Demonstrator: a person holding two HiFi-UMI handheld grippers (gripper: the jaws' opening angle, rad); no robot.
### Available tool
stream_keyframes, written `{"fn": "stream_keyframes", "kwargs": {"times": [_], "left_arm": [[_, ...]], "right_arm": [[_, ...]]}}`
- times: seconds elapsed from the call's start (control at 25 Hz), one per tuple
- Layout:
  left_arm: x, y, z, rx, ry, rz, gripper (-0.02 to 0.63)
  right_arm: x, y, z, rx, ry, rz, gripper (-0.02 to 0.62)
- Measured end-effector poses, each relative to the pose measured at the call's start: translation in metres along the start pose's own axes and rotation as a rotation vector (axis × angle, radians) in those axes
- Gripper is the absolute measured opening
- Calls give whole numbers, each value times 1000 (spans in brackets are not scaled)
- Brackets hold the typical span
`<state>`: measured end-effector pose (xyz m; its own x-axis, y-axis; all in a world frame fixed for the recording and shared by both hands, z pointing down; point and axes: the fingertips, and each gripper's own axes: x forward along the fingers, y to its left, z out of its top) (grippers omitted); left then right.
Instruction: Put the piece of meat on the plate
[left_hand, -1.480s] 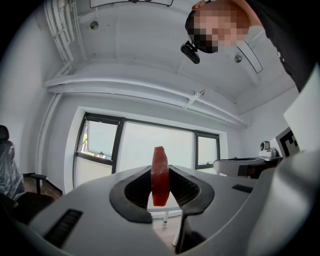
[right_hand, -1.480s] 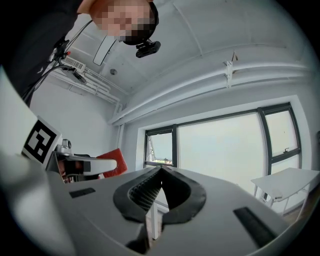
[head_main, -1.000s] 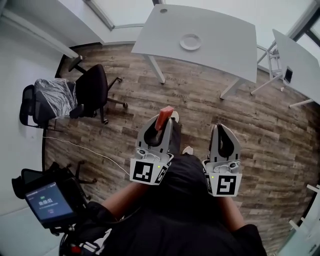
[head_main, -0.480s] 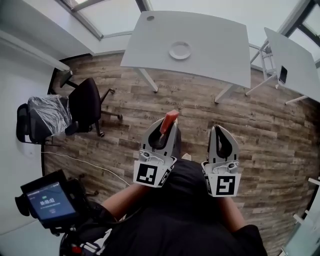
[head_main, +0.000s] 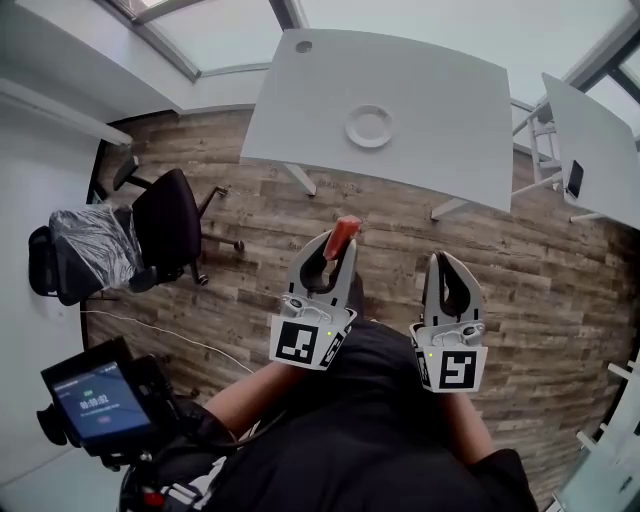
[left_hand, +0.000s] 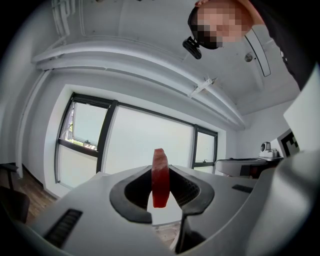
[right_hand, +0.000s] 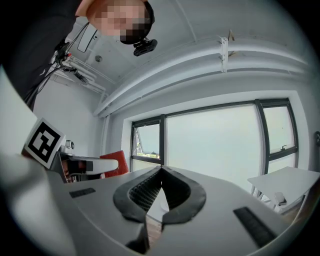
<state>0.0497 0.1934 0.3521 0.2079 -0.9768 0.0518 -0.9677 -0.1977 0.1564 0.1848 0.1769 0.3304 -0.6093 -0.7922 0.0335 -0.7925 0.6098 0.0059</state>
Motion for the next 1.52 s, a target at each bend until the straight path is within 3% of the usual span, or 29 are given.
{"fn": "stream_keyframes", "kwargs": {"times": [0.32,0.56,0.8,1.12,1.32,1.52], "left_arm": [[58,84,11,-46,17,33,97],[73,89,18,-36,6,31,97],[117,160,28,-41,17,35,97],[126,162,33,-38,4,46,97],[137,202,33,-60,5,77,97],[140,204,33,-67,-11,73,97]], "right_arm": [[106,5,2,-2,47,31,5],[123,-1,7,-7,35,30,5],[212,13,3,11,40,37,5],[216,8,7,11,30,62,5],[250,15,-2,-5,74,48,6],[256,15,-6,-11,80,56,5]]}}
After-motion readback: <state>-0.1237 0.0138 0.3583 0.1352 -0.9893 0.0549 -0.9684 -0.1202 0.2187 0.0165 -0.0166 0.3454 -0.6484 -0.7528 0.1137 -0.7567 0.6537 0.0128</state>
